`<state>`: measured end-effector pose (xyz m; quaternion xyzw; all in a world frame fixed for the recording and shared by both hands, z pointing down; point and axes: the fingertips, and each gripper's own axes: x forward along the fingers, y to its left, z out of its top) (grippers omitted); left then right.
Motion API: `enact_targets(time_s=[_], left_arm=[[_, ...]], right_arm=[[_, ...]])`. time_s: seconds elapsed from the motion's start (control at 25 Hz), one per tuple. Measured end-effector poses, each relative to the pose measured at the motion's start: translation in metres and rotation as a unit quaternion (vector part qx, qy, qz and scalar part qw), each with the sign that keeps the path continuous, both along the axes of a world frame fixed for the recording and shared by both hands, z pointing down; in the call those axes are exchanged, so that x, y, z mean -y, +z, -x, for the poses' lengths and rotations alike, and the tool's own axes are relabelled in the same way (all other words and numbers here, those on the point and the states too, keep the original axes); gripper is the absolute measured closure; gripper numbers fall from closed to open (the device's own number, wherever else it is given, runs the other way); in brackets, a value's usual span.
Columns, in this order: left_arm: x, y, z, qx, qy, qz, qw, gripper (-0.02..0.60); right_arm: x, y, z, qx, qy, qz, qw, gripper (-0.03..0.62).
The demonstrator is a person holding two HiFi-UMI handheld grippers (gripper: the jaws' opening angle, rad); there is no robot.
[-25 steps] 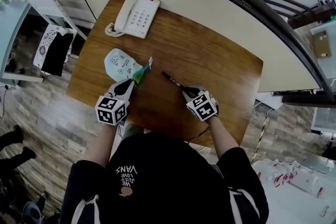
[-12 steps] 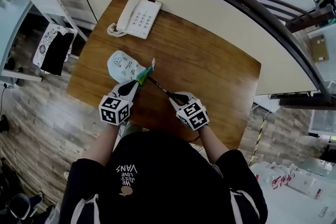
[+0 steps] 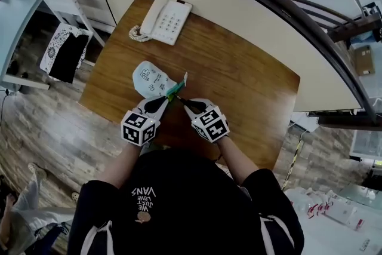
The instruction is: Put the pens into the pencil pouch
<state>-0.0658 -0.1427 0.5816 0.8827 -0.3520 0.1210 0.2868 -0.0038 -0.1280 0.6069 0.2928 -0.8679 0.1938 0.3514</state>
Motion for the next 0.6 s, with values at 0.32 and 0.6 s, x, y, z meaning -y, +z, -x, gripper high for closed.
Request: enact_targets(time_s=[0.32,0.6], left_arm=[[-0.006,-0.01,-0.004,-0.032,0.023,0.008,0.9992,0.554],[-0.005,-0.016,-0.003,-0.056,0.04,0.016,0.9975,0.555]], right_arm=[[0.024,-0.004,0.038,0.021,0.0,-0.007,1.0,0.528],[0.045,0.004,0.057,0.022,0.038,-0.026,0.999,0.528]])
